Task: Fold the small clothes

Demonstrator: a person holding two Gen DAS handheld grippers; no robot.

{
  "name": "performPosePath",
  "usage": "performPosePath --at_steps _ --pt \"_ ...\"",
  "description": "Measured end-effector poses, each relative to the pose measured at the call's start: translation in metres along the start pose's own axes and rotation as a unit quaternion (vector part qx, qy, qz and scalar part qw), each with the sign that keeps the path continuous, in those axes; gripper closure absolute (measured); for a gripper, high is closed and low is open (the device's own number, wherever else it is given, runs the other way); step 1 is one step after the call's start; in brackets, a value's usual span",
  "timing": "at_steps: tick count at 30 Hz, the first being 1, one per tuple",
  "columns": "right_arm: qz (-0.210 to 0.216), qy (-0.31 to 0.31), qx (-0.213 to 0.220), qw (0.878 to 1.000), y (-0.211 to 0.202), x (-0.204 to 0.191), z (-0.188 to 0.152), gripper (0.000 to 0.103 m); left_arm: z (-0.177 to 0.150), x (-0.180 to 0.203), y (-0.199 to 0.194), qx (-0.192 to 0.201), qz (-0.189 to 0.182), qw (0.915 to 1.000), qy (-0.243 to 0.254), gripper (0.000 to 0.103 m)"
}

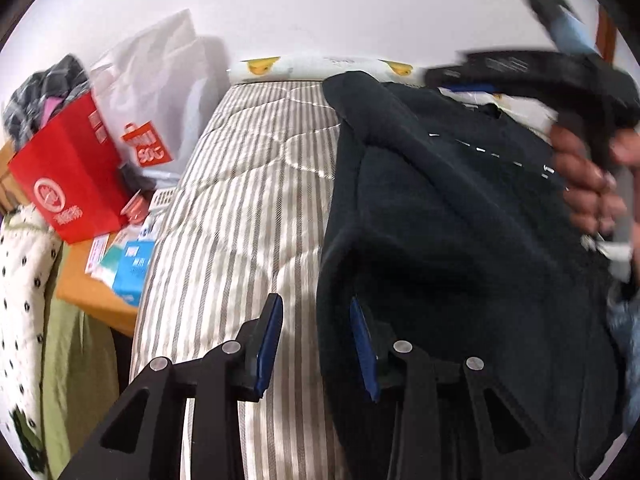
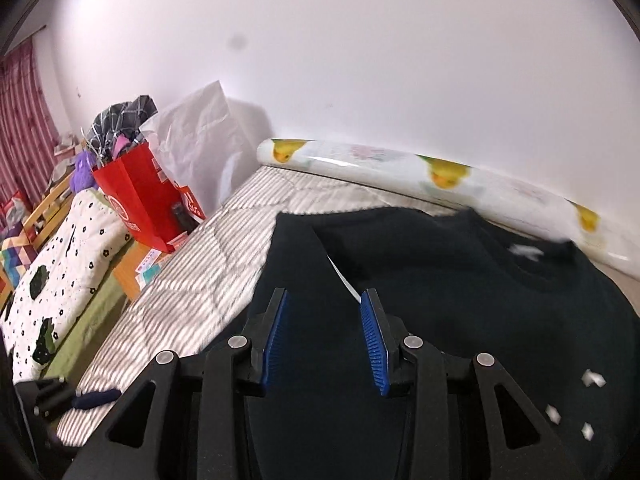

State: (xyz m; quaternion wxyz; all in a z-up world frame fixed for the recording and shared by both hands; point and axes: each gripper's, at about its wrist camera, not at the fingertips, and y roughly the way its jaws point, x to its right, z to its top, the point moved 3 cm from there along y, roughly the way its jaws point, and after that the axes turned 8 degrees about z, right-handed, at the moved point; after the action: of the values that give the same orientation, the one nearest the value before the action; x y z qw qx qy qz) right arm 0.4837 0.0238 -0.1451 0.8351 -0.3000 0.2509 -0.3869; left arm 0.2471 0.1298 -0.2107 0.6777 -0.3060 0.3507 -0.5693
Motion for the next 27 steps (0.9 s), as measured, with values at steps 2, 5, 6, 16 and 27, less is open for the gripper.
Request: performPosePath --at_steps 2,5,6,16,27 --pt "0.005 -0.001 -0.01 1.0 0.02 0.0 0.009 0.066 0.005 0.002 0.007 0.0 0.003 1.0 0.009 0.07" --pt "0.015 -0.001 -0.024 1.0 0.053 -0.001 0.024 0.066 0.011 0.002 0.019 0.0 -0.003 1.0 0.005 0.07" --pt "0.023 -0.002 -0.027 0.999 0.062 -0.002 0.029 0.066 0.013 0.003 0.021 0.0 -0.007 1.0 0.002 0.07" --pt "0.036 0.0 -0.003 0.999 0.093 0.019 0.055 0.094 0.027 0.004 0.031 0.02 -0.047 0.9985 -0.018 0.097" --pt "0.022 0.042 -0.047 0.998 0.138 0.043 0.052 0.089 0.023 -0.005 0.047 0.005 -0.053 0.9976 -0.044 0.094"
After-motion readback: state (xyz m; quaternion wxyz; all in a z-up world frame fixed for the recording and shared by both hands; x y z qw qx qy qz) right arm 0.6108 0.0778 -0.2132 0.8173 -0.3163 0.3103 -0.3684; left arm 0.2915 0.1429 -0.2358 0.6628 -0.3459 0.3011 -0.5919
